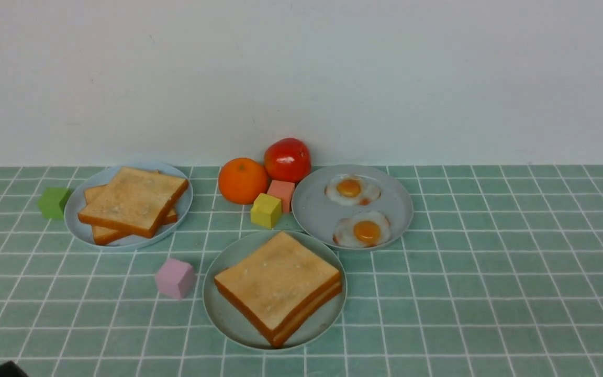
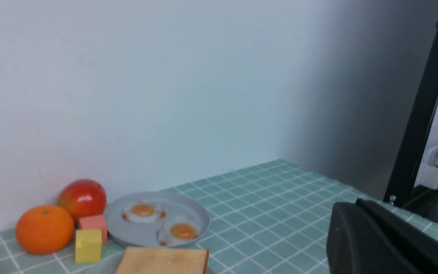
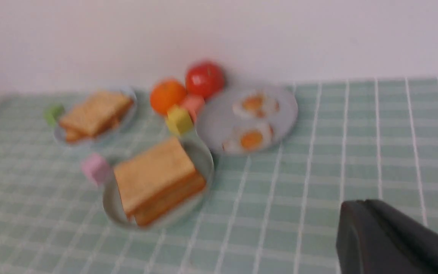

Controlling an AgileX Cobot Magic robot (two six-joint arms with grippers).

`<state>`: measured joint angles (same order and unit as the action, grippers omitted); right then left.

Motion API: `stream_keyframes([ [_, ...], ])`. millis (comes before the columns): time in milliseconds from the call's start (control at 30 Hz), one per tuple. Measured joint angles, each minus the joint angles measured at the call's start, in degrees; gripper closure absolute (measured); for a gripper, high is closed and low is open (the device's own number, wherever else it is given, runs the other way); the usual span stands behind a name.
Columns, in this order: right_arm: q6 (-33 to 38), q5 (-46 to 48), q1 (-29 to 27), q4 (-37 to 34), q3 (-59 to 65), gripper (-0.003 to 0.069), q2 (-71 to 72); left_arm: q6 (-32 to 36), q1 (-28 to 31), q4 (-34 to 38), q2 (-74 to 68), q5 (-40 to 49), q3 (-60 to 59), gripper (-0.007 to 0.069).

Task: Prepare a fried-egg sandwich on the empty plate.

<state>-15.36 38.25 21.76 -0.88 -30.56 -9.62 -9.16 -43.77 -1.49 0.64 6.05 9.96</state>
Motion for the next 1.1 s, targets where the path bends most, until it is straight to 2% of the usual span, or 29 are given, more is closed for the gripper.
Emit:
stream_keyframes([
  [133,-1.0,-12.4,0.0,0.2,6.4,0.0668,0.2,0.0,0.0,0.1,-0.4,2.7,-0.3,0.0638],
  [267,-1.1,-19.4,0.0,0.2,11.4,0.0668,0.2,0.0,0.0,0.2,-1.5,5.3,-0.3,0.0638],
  [633,-1.1,-20.2,-0.3,1.5,20.5,0.0664,0.3,0.0,0.0,0.2,-1.9,9.3,-0.4,0.0638],
  [733,-0.3,-20.3,-6.1,5.2,22.1,0.0666,2.1,0.0,0.0,0.2,-1.9,9.8,-0.4,0.0638],
  [900,4.0,-20.6,-16.7,5.7,27.0,0.0673,7.4,0.0,0.0,0.2,-1.9,10.0,-0.4,0.0638],
  [1000,6.9,-20.7,-19.5,5.3,31.1,0.0673,10.0,0.0,0.0,0.2,-1.9,10.1,-0.4,0.0637],
  [1100,7.4,-18.8,-19.8,5.0,31.9,0.0673,10.2,0.0,0.0,0.2,-1.9,10.4,-0.4,0.0637],
])
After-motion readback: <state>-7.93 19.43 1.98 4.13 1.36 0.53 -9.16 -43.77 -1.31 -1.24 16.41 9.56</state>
